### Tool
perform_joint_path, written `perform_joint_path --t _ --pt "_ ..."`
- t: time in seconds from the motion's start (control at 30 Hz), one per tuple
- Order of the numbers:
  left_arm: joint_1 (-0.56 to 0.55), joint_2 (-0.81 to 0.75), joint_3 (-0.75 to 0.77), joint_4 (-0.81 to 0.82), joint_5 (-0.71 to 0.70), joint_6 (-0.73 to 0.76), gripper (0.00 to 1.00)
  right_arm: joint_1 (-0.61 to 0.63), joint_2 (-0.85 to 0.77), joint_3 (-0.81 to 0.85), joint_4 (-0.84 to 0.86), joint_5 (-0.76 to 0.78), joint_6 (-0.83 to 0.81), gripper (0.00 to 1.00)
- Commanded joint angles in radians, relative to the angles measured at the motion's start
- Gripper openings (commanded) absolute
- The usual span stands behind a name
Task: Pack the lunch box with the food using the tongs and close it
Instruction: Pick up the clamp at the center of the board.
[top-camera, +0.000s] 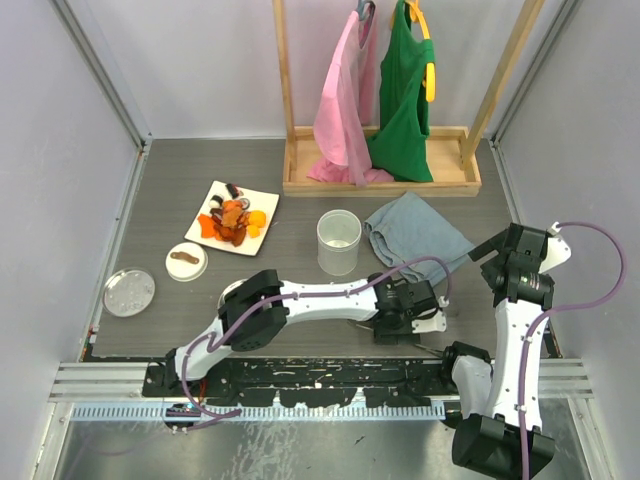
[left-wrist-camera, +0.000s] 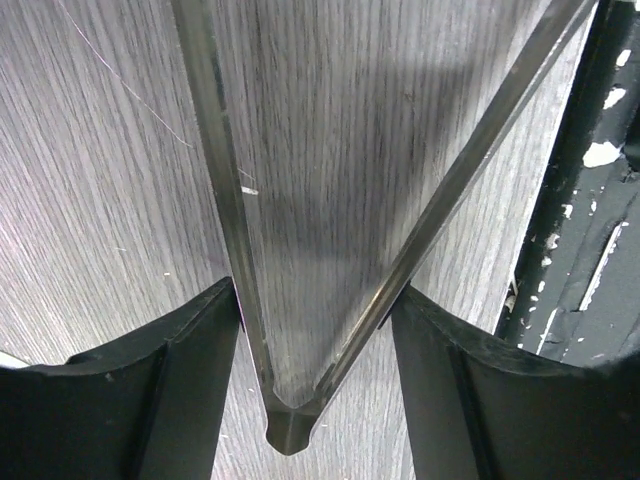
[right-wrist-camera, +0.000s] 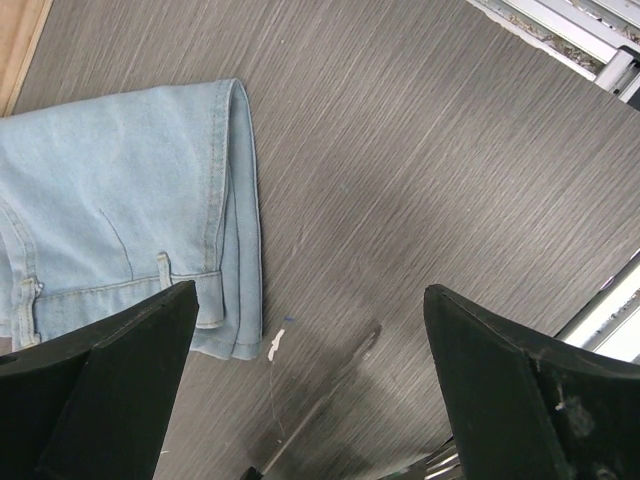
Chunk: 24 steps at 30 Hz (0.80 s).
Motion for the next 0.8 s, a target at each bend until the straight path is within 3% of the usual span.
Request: perform_joint_path --t 0.0,0.33,0.6,0.77 --pt "0.003 -0.064 -0.099 0.059 -0.05 -0.013 0.6 -0.004 -0.002 0.031 0.037 -0.012 -0.013 1.0" --pt "0.024 -0.222 -0.34 0.043 -0.093 -0.067 0.6 -0.003 0.004 0.008 0.058 -0.077 -0.021 1.0" --pt "0.031 -0.117 -0.202 -0.161 -0.089 -0.043 0.69 -0.003 0.005 0.012 0.063 -0.08 -0.027 1.0" --pt "0.037 -0.073 -0.145 -0.207 -0.067 -0.041 0.74 -0.002 0.004 0.01 0.063 -0.081 -0.032 1.0"
